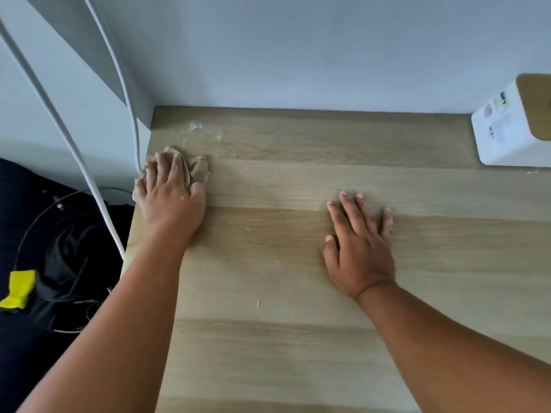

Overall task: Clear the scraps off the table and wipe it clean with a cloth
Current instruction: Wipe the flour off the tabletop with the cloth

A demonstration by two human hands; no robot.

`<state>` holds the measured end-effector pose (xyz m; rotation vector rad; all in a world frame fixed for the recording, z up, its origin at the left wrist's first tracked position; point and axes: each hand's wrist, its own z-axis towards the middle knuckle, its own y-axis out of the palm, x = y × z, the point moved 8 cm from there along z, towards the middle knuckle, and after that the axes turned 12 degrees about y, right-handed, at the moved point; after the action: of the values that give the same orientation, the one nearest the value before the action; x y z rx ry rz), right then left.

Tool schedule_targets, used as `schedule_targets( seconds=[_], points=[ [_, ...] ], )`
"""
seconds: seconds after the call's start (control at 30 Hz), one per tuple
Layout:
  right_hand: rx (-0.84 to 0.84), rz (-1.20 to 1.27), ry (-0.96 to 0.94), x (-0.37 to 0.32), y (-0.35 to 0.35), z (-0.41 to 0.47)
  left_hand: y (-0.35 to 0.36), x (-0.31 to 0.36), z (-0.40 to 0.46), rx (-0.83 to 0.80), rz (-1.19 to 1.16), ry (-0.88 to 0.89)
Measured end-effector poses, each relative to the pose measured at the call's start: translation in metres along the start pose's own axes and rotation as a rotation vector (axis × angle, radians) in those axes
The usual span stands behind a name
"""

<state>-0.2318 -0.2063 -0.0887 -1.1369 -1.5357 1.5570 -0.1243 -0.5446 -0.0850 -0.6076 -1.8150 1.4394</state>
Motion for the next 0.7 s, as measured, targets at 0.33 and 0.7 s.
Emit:
schedule_targets(
  seconds=[0.33,0.7],
  points=[
    [0.017,0.002,-0.002,0.003,0.001,-0.001,0.032,0.144,0.001,-0.119,0.022,0.549],
    [-0.001,0.001,-0.002,0.002,0.001,-0.001,0.017,0.057,-0.089,-0.024,-0.033,0.612]
  ],
)
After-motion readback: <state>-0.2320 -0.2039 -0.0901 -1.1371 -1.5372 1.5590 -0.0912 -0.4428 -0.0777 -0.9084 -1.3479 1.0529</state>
